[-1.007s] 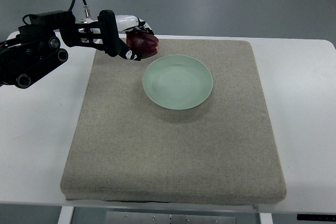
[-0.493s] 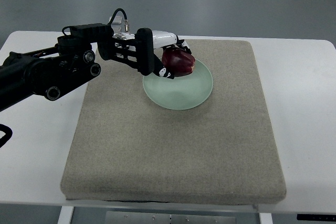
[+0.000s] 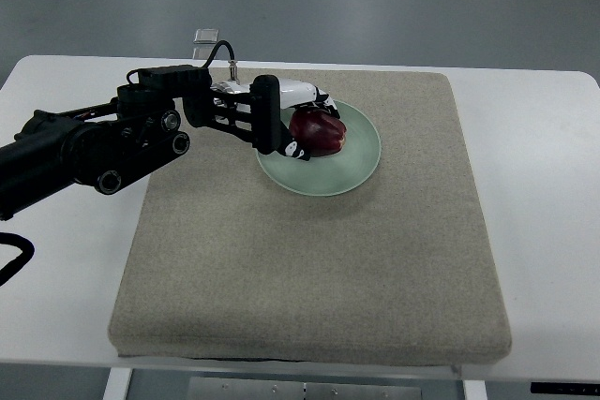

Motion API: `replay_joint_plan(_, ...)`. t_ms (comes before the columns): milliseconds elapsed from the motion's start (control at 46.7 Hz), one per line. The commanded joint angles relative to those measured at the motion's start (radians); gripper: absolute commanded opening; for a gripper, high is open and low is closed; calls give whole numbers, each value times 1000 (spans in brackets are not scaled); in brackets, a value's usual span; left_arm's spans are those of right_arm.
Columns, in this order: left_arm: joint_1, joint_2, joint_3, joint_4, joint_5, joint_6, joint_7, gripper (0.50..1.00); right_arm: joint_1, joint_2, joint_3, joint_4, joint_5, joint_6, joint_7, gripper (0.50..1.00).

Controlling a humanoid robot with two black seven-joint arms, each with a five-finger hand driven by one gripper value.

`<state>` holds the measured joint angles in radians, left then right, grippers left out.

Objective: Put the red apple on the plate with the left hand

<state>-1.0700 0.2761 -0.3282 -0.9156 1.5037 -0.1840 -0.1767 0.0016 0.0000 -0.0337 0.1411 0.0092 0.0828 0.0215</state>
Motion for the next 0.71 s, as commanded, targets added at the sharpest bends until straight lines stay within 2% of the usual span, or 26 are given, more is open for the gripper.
replay_joint_plan(0,5,2,0,0,0,0,0,981,0,0,0,0,0,0,0,932)
replay_joint_plan(43,7,2,0,0,-5,0,-1,994,0,0,0,0,0,0,0,932)
replay_joint_plan(279,1,6,-14,-9,-71,0,0,994,0,0,0,0,0,0,0,932)
replay_joint_plan(493,-36,23,-20,-2,-469,1,2,994,0,0,0,0,0,0,0,932)
replay_joint_plan(686,-38,110,-20,-2,-821,0,2,994,0,0,0,0,0,0,0,932)
